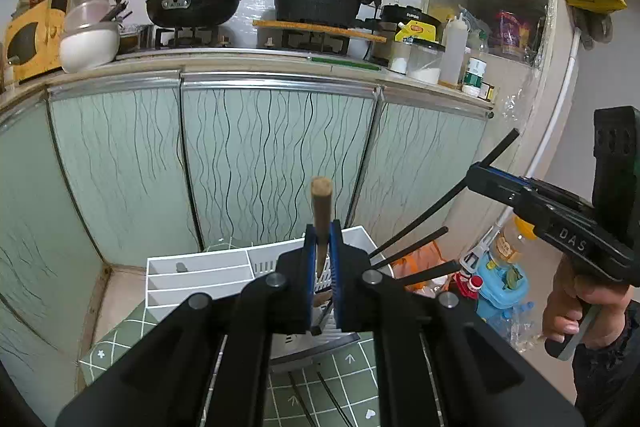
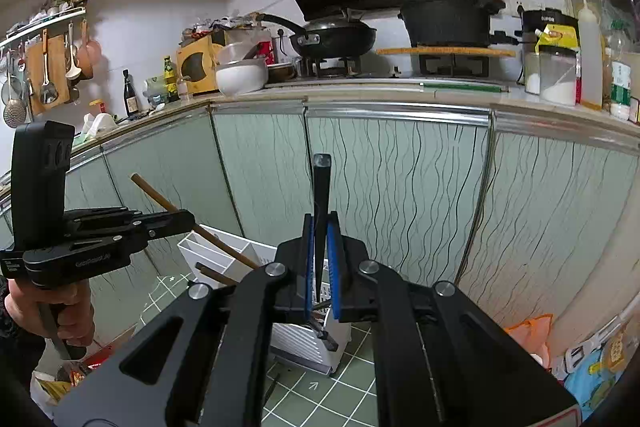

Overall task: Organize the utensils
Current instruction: 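Open the left tool over the holder while the right tool releases its chopstick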

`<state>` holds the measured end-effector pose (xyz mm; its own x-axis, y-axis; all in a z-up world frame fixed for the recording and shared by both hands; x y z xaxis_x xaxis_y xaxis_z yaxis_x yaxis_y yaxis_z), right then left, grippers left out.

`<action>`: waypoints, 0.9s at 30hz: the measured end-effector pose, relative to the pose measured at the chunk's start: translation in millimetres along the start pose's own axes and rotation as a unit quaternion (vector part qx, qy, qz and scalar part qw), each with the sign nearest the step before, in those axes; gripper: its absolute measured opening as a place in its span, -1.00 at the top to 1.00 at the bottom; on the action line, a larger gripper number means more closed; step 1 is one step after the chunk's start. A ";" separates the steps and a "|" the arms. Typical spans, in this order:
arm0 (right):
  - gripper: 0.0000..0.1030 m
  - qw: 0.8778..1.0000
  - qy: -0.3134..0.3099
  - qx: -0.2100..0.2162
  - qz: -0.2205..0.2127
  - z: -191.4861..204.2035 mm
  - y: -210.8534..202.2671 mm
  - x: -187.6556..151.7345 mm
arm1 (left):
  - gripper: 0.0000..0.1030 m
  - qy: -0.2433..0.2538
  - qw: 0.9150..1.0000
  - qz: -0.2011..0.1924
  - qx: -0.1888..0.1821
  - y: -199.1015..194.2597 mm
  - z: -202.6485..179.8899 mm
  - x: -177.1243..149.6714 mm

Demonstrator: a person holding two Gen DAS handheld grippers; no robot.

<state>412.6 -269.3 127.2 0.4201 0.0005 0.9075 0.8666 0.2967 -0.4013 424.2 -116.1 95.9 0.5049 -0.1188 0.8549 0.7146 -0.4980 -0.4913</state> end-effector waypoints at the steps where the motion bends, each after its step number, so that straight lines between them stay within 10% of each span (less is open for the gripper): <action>1: 0.88 1.000 0.001 0.000 0.002 -0.6 3.0 -1.5 | 0.85 -0.001 1.000 0.002 -0.002 3.1 0.7 -1.4; 10: 0.87 1.000 0.013 -0.001 0.025 -13.3 28.9 -20.6 | 0.82 0.006 1.000 0.010 -0.013 24.1 5.1 -11.5; 14: -0.49 0.999 0.005 -0.019 0.027 -19.3 28.5 -29.2 | -0.93 0.026 0.999 -0.014 0.033 19.6 11.9 -10.5; 19: -0.82 0.999 0.009 -0.030 0.017 -24.7 13.6 -33.3 | -0.93 0.027 0.998 -0.032 0.047 5.5 13.8 -12.8; 27: -0.84 0.998 -0.016 -0.046 0.025 -16.9 -9.6 -48.8 | -0.93 0.041 0.996 -0.035 0.065 -23.7 7.3 -28.2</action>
<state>388.4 -288.3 84.6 0.4565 0.0448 0.8886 0.8661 0.2064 -0.4553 396.5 -94.7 82.3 0.4135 -0.1606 0.8962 0.8060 -0.3933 -0.4424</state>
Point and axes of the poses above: each gripper's, at about its wrist camera, not at the fingertips, and y roughly the way its jaws point, z to its left, x to its top, the point moved 10 cm from there along y, roughly the way its jaws point, and after that the axes turned 2 degrees about -x, right-handed, at the moved point
